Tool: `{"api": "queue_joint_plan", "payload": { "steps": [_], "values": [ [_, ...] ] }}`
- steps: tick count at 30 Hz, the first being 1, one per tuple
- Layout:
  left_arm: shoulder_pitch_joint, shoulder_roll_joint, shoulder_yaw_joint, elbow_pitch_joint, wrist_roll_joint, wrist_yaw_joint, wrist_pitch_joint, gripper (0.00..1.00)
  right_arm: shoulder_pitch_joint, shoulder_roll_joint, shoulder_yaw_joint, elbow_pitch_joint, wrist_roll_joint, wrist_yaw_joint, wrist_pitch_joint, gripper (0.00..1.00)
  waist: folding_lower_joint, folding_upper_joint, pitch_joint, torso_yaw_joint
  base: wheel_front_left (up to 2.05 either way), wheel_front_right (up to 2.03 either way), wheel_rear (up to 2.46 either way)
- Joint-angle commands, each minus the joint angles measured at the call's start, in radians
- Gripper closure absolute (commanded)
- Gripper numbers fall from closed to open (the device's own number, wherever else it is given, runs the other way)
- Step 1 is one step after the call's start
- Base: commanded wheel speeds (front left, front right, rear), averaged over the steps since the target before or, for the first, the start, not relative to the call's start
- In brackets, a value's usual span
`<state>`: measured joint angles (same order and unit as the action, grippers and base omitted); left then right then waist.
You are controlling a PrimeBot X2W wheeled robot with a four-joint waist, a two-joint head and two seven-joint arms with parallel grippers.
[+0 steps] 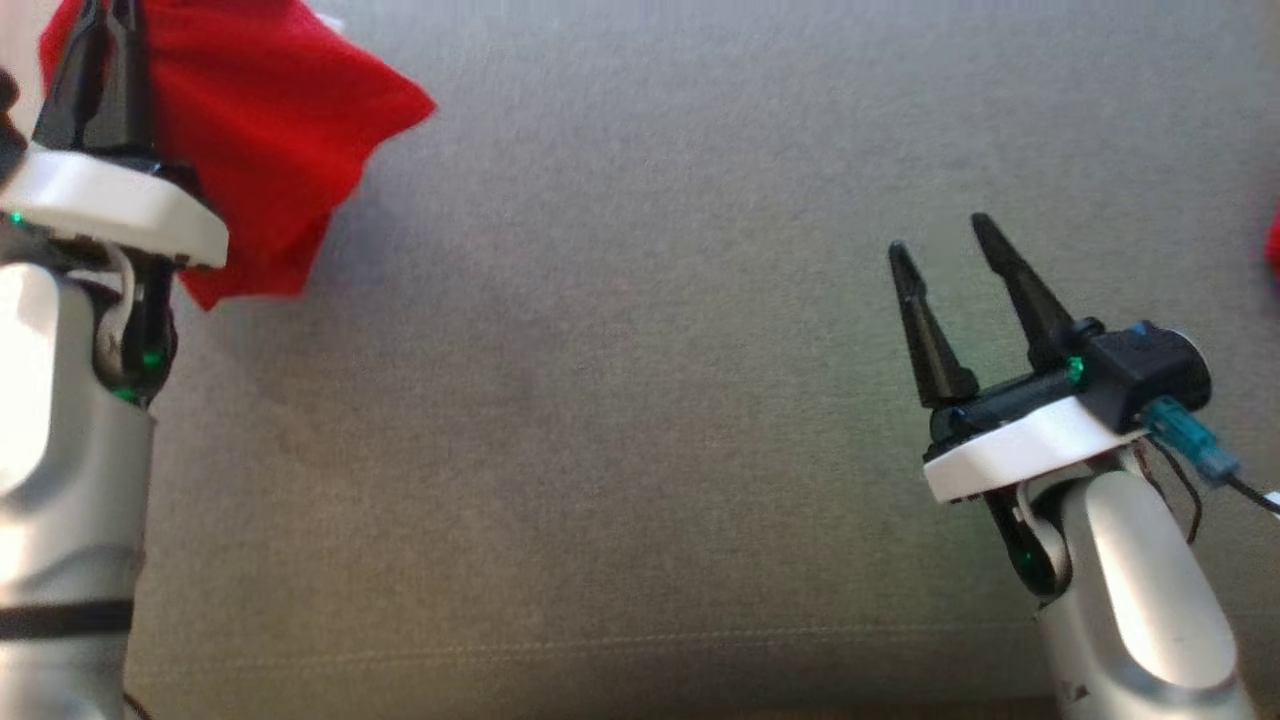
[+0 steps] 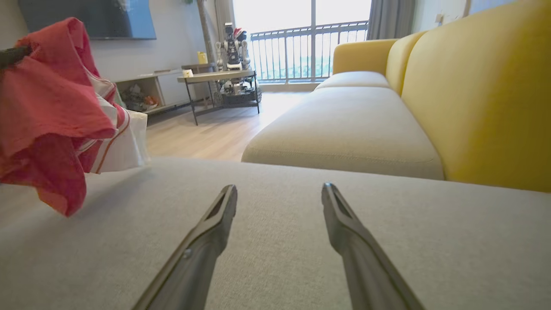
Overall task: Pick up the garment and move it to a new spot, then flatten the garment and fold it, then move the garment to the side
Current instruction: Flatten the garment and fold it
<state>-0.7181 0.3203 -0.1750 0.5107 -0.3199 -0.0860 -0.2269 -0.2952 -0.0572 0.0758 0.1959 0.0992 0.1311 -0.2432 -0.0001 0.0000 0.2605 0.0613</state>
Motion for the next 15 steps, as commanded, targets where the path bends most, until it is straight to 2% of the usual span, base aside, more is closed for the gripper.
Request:
{"api": "queue_joint_plan", "payload": {
  "steps": [1, 5, 9, 14, 15],
  "values": [
    [0.014, 0.034, 0.043, -0.095, -0.014, 0.011, -0.007, 1.00, -0.017, 0.007, 0.010, -0.030, 0.017, 0.000, -0.012, 0.00, 0.0001, 0.0000, -0.051, -0.042, 0.00, 0.00, 0.00],
    [0.072, -0.015, 0.043, -0.275, -0.070, 0.017, 0.031, 1.00, -0.031, 0.007, -0.004, -0.034, 0.036, 0.000, -0.015, 0.00, 0.0001, 0.0000, -0.077, -0.093, 0.00, 0.00, 0.00],
    [0.098, -0.081, 0.002, -0.430, -0.116, 0.020, 0.095, 1.00, -0.044, 0.007, -0.017, -0.042, 0.062, 0.000, -0.017, 0.00, 0.0001, 0.0000, -0.083, -0.146, 0.00, 0.00, 0.00],
    [0.062, -0.162, -0.088, -0.503, -0.129, 0.021, 0.165, 1.00, -0.069, 0.007, -0.031, -0.064, 0.071, 0.000, -0.018, 0.00, 0.0001, 0.0000, -0.079, -0.216, 0.00, 0.00, 0.00],
    [0.062, -0.162, -0.088, -0.503, -0.129, 0.021, 0.165, 1.00, -0.069, 0.007, -0.031, -0.064, 0.071, 0.000, -0.018, 0.00, 0.0001, 0.0000, -0.079, -0.216, 0.00, 0.00, 0.00]
  ]
}}
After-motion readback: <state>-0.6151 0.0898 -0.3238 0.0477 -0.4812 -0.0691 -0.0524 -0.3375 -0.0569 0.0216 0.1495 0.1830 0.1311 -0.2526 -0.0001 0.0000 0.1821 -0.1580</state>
